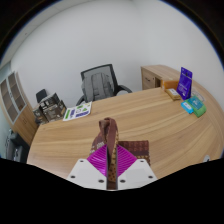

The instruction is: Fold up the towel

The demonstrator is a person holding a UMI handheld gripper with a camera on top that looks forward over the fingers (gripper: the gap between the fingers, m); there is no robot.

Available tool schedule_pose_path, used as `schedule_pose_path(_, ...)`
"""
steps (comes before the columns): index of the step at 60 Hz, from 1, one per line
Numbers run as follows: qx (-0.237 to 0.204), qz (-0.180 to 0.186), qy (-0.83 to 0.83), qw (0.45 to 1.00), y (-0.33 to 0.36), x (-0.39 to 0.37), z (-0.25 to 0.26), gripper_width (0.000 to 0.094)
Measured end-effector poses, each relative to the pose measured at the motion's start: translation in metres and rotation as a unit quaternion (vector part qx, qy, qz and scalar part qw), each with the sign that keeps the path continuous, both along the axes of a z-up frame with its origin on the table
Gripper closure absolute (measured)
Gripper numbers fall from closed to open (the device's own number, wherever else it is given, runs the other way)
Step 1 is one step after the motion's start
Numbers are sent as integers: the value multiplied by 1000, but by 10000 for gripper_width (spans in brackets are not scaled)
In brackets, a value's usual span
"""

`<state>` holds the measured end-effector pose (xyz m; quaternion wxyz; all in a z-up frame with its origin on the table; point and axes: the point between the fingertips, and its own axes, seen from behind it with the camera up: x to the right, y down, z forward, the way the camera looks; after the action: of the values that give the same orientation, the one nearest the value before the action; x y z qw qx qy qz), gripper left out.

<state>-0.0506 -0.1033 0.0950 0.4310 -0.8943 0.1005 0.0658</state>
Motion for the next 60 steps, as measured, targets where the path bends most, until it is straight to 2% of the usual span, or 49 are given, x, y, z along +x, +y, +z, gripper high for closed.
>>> schedule_pose_path(3, -16, -2, -3, 1000, -6, 19, -19, 810)
schedule_pose_path(10, -46, 11, -46, 998, -21, 65, -58, 621)
schedule_pose_path(18, -51, 15, -85, 995, -37, 107, -57, 170)
schedule_pose_path(21, -49, 20, -94, 994, -44, 116, -50, 72)
schedule_pose_path(30, -37, 35, -103, 993, -66, 120, -12, 77)
schedule_pose_path(44, -8, 52, -111, 992, -121, 83, 58, 77)
schedule_pose_path(60, 37, 25, -123, 991, -231, 39, 129, 82)
